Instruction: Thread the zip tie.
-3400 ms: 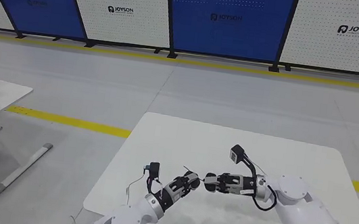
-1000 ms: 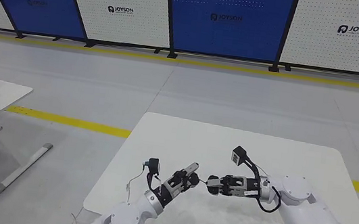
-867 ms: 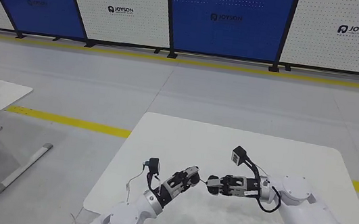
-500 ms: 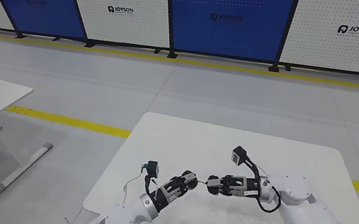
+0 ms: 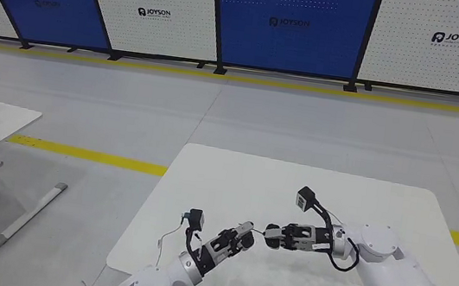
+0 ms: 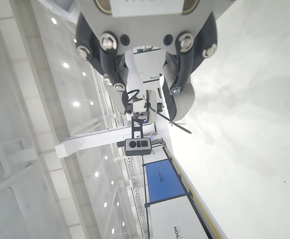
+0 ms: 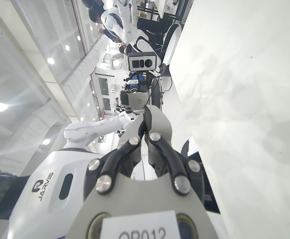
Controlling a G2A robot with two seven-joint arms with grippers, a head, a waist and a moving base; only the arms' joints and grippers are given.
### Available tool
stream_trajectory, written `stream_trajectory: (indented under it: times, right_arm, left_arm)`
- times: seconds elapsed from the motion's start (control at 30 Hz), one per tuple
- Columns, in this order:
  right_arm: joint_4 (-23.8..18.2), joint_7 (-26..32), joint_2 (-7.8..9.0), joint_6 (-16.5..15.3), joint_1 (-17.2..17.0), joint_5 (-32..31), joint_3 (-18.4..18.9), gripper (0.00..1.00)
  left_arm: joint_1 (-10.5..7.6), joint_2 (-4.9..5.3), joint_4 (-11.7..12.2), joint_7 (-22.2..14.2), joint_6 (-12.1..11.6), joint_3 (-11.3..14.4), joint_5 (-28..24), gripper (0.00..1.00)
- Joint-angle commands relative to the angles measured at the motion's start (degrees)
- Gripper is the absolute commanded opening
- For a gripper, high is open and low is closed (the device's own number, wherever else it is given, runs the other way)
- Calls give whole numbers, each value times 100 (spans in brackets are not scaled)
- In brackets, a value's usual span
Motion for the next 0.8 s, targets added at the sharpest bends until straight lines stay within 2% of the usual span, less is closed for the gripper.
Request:
stream_trajectory:
  times: [0.0,0.17,0.4,0.77]
  right_arm:
    - [0,0,0,0,0,0,0,0]
    - [0,0,0,0,0,0,0,0]
    - [0,0,0,0,0,0,0,0]
    - [0,0,0,0,0,0,0,0]
  left_arm:
    - [6,-2,-14,42,7,18,72,31]
    - [-22,-8,-37,-7,198,117,176,30]
    - [-122,-20,18,-89,427,211,151,40]
    - [-428,-80,217,68,501,316,-99,26]
